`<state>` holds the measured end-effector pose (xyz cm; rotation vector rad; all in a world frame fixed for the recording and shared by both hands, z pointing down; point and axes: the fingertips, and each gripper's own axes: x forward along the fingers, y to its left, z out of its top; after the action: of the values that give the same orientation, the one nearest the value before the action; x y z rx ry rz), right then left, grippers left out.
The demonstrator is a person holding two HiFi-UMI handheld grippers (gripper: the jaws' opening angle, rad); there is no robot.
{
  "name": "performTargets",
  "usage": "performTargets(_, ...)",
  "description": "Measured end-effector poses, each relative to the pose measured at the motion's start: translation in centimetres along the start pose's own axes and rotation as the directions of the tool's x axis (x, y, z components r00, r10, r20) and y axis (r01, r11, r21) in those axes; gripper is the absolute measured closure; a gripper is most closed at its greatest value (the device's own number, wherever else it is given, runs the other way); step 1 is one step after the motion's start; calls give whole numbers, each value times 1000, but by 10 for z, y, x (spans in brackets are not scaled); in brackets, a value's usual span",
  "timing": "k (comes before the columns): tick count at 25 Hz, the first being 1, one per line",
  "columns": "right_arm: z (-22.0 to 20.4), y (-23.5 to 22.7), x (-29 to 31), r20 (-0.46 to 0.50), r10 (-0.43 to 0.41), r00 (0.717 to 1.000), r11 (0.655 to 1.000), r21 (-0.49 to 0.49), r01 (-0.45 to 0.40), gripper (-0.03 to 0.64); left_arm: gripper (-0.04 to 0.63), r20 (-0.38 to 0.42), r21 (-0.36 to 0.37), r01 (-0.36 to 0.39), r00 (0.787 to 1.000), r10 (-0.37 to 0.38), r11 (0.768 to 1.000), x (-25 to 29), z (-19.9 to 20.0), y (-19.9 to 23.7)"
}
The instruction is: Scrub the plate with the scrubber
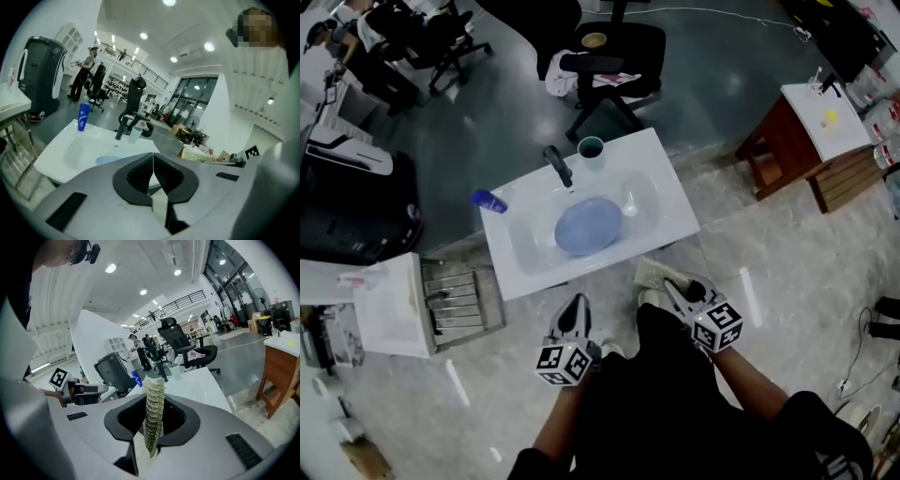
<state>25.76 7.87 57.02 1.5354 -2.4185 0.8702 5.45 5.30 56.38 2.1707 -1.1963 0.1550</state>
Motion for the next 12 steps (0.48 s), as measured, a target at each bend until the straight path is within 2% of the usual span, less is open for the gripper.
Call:
performTargets(2, 0, 16, -12, 4, -21, 1000, 999, -31, 21, 551, 591, 32, 48, 39, 999, -41, 998, -12, 9, -15)
performTargets(4, -1, 36, -21, 12, -31, 999, 998, -58, 32, 551, 592, 39, 62, 47, 998, -49, 997, -30, 10, -22)
performTargets(8, -18, 92, -43, 42, -46, 998, 996, -75, 49, 551, 591, 39, 51, 55, 998, -58, 997, -85, -17, -21)
performTargets(12, -43, 159, -64, 74, -58, 996, 992, -104, 66, 551, 592, 48, 105, 75, 996, -80, 992, -144, -39, -8)
